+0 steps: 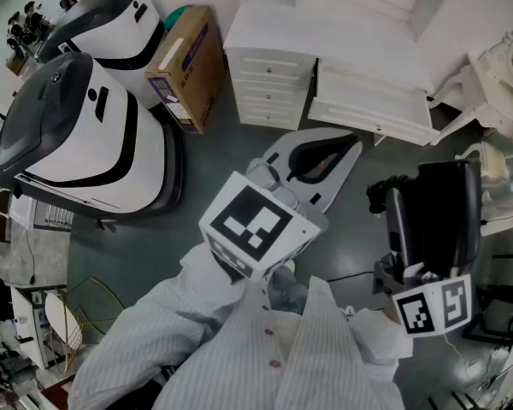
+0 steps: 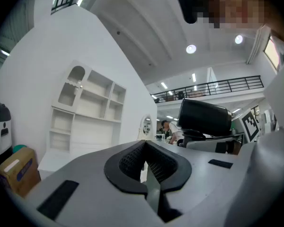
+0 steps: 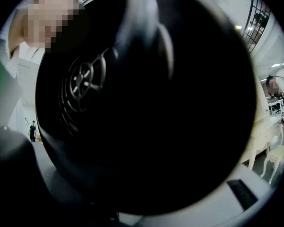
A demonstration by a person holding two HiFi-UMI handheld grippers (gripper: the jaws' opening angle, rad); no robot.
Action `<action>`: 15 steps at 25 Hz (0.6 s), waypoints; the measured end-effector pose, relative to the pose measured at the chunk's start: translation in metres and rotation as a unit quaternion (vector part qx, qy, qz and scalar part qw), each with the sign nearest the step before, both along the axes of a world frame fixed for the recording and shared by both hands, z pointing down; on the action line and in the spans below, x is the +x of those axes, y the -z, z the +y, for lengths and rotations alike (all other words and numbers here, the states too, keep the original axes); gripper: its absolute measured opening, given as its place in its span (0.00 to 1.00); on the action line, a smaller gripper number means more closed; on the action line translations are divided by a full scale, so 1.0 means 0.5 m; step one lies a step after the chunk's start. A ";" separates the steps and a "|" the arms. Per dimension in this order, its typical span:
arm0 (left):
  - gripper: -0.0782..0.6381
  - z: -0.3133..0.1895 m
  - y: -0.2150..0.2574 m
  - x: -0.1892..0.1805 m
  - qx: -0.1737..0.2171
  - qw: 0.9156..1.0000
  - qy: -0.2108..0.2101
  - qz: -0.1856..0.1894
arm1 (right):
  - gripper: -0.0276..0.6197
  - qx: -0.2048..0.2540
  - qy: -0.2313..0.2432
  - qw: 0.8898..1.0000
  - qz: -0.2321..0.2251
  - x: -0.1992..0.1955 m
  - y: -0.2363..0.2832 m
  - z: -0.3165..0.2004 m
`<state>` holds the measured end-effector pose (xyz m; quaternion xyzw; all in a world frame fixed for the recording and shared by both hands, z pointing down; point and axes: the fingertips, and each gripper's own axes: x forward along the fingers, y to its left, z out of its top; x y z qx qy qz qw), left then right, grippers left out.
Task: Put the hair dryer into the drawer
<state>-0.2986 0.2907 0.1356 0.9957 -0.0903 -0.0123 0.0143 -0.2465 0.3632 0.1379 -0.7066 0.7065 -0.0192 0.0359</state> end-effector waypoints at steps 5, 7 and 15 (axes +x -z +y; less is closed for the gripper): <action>0.12 -0.001 0.004 0.000 -0.002 1.000 0.001 0.006 | 0.39 0.004 0.001 1.000 -0.001 -0.006 0.008 0.000; 0.12 0.002 0.005 0.001 -0.003 1.000 0.001 0.007 | 0.39 0.006 0.003 1.000 -0.001 -0.006 0.012 0.003; 0.12 0.037 -0.005 0.024 -0.003 1.000 0.007 0.005 | 0.39 0.007 0.008 1.000 0.001 0.019 0.010 0.040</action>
